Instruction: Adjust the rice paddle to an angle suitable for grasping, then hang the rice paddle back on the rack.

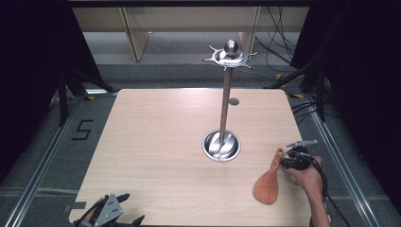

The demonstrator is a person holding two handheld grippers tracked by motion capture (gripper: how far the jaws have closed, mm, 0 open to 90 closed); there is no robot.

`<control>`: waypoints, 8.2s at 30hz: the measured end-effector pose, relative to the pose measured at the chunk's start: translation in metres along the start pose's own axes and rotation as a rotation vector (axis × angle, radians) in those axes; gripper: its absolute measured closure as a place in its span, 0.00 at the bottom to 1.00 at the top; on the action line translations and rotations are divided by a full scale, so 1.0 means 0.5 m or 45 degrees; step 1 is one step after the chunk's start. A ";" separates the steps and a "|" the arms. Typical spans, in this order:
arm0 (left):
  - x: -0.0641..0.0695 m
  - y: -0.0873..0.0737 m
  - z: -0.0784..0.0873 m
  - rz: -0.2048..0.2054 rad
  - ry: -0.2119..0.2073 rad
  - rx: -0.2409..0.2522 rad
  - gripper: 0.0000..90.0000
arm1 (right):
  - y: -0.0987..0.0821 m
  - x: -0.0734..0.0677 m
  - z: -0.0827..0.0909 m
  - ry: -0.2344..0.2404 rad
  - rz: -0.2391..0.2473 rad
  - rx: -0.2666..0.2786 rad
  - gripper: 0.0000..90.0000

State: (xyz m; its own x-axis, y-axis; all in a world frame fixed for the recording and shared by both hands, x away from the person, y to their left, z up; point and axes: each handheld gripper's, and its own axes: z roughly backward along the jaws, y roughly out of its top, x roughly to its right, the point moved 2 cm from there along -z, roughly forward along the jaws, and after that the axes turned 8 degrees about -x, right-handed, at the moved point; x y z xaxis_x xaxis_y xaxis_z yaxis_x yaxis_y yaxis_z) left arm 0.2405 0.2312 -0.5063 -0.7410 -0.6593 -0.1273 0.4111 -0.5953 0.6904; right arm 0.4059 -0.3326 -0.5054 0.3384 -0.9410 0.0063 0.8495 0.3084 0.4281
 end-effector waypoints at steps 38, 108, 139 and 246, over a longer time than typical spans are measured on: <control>0.001 0.000 0.000 0.031 -0.018 0.023 0.18 | 0.092 -0.114 -0.006 0.093 0.121 -0.107 0.52; -0.001 0.002 0.005 0.026 -0.007 0.040 0.18 | 0.110 -0.096 0.044 0.091 0.169 -0.191 0.74; -0.002 0.001 0.006 0.037 -0.002 0.024 0.18 | 0.048 -0.045 0.191 0.163 0.188 0.276 0.74; -0.005 0.002 0.001 -0.010 -0.005 0.029 0.18 | 0.247 -0.197 0.458 0.403 0.414 0.914 0.74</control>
State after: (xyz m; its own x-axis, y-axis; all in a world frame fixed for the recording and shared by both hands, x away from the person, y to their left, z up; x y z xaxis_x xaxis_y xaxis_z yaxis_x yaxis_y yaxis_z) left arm 0.2425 0.2322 -0.5048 -0.7463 -0.6528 -0.1299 0.3930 -0.5897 0.7056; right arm 0.3850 -0.2339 -0.2463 0.7094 -0.7045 0.0213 0.2633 0.2929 0.9192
